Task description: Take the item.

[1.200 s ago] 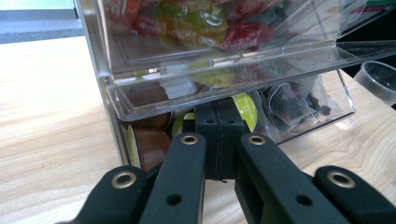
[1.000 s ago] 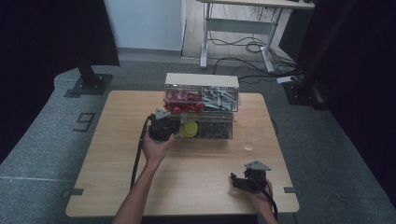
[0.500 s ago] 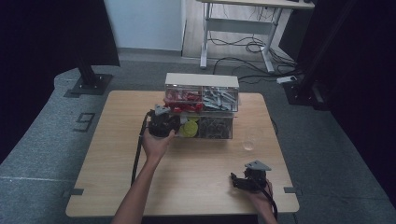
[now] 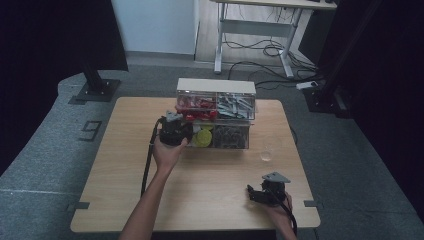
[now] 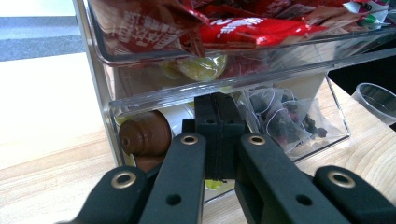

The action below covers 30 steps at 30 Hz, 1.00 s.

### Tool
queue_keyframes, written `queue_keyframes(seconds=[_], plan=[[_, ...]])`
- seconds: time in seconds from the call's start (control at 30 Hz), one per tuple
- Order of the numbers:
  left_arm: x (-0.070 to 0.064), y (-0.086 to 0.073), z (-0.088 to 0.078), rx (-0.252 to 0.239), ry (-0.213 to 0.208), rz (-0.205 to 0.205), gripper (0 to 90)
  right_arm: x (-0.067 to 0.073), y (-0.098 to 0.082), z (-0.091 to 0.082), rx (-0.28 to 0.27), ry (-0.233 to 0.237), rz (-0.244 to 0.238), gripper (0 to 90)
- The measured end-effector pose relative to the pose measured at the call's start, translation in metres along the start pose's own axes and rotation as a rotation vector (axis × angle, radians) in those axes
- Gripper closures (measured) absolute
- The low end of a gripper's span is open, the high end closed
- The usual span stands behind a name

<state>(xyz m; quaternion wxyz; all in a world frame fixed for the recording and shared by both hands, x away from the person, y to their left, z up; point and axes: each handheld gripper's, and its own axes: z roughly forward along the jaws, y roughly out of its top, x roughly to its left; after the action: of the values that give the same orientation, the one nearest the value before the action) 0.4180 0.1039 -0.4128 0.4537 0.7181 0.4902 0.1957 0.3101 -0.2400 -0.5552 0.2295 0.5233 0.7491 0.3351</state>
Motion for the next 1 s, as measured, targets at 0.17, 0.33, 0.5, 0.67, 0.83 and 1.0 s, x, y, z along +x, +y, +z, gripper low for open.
queue_keyframes(seconds=[0.17, 0.33, 0.5, 0.67, 0.83, 1.0], plan=[[-0.002, 0.000, 0.002, -0.001, -0.008, 0.009, 90.0, 0.001, 0.000, -0.001, -0.016, -0.018, 0.006, 20.3], [-0.002, 0.000, 0.005, 0.006, -0.018, 0.018, 90.0, 0.003, 0.003, -0.005, -0.054, -0.007, 0.003, 23.8], [-0.001, -0.002, 0.009, 0.007, -0.025, 0.017, 90.0, 0.004, 0.009, -0.013, -0.098, 0.022, 0.022, 26.8], [-0.003, 0.000, 0.009, 0.011, -0.030, 0.020, 90.0, 0.009, 0.023, -0.019, -0.142, 0.049, 0.032, 29.2], [-0.005, 0.002, 0.008, 0.016, -0.026, 0.026, 90.0, 0.014, 0.042, -0.022, -0.170, 0.069, 0.017, 30.8], [-0.005, 0.003, 0.008, 0.021, -0.029, 0.022, 90.0, 0.016, 0.059, -0.024, -0.200, 0.095, 0.016, 33.8]])
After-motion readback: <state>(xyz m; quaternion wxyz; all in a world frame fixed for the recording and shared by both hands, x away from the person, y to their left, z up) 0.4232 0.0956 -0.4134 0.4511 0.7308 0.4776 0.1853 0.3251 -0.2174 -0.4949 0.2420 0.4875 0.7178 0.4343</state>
